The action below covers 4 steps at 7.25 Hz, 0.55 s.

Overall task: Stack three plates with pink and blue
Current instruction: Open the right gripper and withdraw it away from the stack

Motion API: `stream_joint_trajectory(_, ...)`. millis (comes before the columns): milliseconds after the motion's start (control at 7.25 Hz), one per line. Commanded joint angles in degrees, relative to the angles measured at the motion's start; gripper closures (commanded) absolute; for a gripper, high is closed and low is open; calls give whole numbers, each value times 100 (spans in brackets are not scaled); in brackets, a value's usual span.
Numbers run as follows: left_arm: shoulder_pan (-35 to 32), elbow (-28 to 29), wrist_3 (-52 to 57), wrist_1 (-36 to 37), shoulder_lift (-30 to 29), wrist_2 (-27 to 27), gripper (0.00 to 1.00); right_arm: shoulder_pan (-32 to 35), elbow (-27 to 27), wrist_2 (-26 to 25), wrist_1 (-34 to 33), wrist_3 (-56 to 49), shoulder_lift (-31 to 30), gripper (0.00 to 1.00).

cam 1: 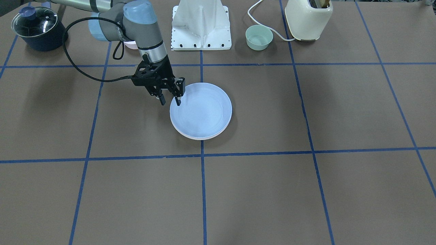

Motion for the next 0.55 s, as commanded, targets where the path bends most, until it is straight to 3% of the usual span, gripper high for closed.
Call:
stream_joint_trajectory(0, 9, 96, -52, 6, 146, 7, 0, 1051, 64, 1043, -974, -1086, 339, 0)
stream_joint_trajectory(414, -9, 307, -159, 76, 252, -106, 0, 3282, 20, 2802, -2123, -4445, 95, 0)
